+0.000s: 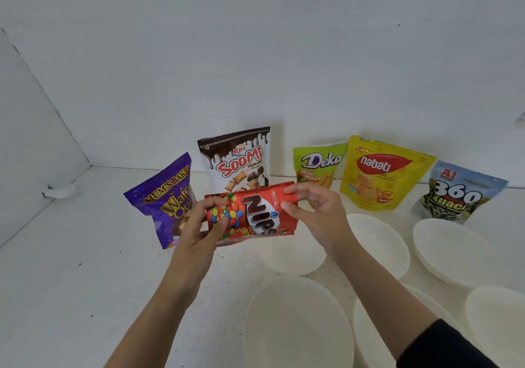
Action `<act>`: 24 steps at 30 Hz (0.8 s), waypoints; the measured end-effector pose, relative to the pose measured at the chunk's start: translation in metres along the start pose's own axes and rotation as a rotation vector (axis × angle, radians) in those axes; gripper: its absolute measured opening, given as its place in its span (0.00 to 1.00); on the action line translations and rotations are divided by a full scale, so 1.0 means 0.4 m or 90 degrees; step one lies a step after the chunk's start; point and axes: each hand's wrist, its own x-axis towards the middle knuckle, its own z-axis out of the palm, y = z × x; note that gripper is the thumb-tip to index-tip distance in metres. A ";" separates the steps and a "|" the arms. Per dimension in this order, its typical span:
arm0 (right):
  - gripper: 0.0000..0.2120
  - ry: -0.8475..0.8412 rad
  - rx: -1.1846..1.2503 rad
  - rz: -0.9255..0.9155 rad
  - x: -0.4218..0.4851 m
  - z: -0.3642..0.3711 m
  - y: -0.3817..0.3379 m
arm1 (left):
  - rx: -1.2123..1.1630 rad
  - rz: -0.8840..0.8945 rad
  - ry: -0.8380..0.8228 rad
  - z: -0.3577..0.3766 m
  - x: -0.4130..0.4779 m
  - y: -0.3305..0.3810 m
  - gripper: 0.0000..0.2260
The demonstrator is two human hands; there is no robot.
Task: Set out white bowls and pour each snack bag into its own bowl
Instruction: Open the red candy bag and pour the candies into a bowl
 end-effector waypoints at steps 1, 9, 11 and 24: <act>0.08 -0.009 -0.005 -0.003 0.002 -0.003 0.006 | -0.001 -0.005 -0.001 0.000 0.003 0.001 0.11; 0.08 -0.039 -0.053 0.001 0.000 -0.002 0.055 | 0.035 -0.035 -0.023 -0.003 0.020 -0.005 0.09; 0.07 -0.035 -0.073 0.015 -0.004 0.001 0.064 | 0.047 -0.037 -0.023 -0.004 0.019 -0.009 0.09; 0.06 -0.032 -0.014 -0.026 0.010 -0.003 0.017 | 0.091 0.040 -0.039 -0.008 0.032 0.078 0.10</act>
